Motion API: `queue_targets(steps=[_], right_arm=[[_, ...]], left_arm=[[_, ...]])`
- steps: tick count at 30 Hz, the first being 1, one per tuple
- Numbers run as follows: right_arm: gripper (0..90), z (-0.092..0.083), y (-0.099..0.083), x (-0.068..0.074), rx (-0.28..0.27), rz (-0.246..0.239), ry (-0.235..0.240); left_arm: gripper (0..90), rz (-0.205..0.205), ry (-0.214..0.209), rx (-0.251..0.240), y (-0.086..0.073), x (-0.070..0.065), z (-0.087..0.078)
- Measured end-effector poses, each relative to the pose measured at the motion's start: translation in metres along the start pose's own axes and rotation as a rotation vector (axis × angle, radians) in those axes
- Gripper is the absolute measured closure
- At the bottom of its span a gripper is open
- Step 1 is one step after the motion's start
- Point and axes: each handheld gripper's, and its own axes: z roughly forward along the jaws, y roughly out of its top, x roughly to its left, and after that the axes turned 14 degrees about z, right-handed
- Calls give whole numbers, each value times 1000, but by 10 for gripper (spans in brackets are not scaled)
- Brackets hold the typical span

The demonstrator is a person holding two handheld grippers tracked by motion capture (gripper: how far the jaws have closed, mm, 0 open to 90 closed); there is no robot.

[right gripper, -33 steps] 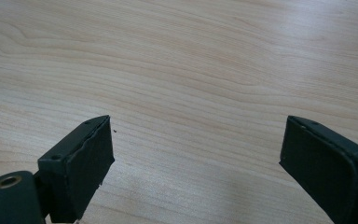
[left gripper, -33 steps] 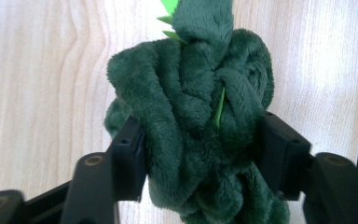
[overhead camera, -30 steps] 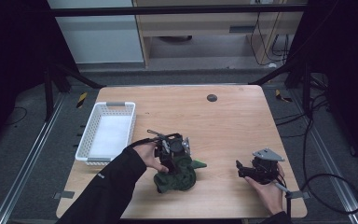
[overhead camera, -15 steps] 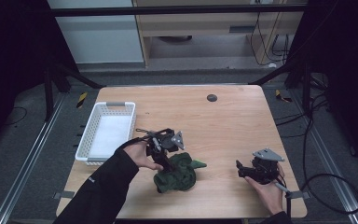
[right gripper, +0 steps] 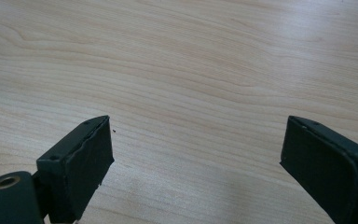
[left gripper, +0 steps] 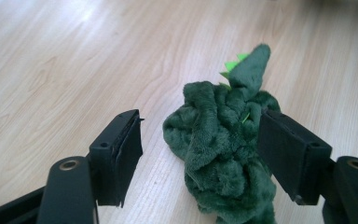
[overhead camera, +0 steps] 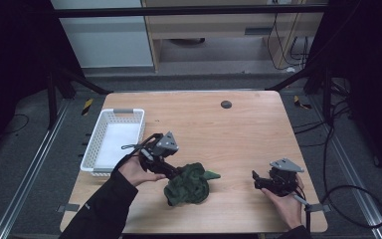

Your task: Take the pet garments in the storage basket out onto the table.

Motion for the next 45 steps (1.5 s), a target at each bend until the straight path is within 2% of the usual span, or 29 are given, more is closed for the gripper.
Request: queue_targets(steps=[3, 6, 11, 13, 20, 22, 28, 31, 36, 38, 45], right_arm=[[87, 0, 0, 0, -3, 1, 0], [87, 0, 0, 0, -6, 3, 0], [87, -1, 0, 0, -7, 8, 1], [86, 0, 0, -1, -10, 8, 0], [84, -1, 0, -1, -15, 11, 0], [84, -1, 0, 0, -14, 10, -1], [84, -1, 0, 0, -17, 8, -3], [84, -2, 0, 0, -15, 12, 0], [84, -2, -1, -1, -13, 20, 6], [85, -2, -1, -1, -14, 19, 7], [83, -4, -2, -2, -17, 23, 7]], left_arm=[[298, -48, 73, -50, -11, -4, -8], [300, -118, 135, -115, -23, -9, -14], [303, -206, 245, -164, -46, -16, -24], [309, -242, 248, -180, -55, -18, -27], [332, -372, 350, -239, -92, -27, -39], [349, -402, 371, -241, -100, -29, -43], [460, -447, 444, -241, -121, -40, -53], [489, -475, 460, -237, -134, -45, -57], [483, -544, 526, -227, -158, -45, -62], [467, -554, 545, -212, -166, -45, -61], [435, -600, 575, -167, -195, -46, -62]])
